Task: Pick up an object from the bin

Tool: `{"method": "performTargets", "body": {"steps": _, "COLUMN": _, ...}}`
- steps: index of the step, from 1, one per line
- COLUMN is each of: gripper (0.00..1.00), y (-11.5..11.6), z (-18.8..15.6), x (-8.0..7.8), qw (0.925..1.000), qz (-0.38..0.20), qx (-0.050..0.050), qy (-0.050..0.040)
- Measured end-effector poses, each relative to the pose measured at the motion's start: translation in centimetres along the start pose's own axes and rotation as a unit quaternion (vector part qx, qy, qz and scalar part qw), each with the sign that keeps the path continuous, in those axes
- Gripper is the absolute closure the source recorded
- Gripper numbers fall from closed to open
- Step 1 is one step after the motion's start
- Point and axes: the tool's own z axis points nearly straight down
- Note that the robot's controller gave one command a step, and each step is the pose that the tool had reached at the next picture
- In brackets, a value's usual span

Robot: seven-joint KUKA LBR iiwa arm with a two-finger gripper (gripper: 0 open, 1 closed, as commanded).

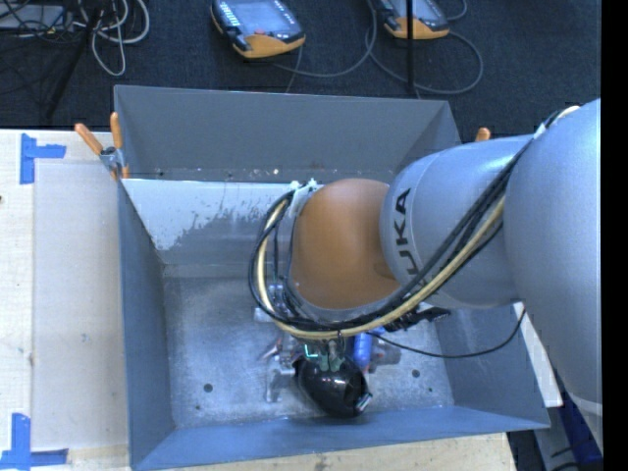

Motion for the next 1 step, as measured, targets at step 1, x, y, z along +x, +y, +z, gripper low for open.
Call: {"method": "performTargets", "body": {"steps": 1, "gripper": 0.0, "y": -0.06, "z": -0.39, "x": -0.2, "qw": 1.0, "qz": 0.002, "qx": -0.001, "qy": -0.0035}}
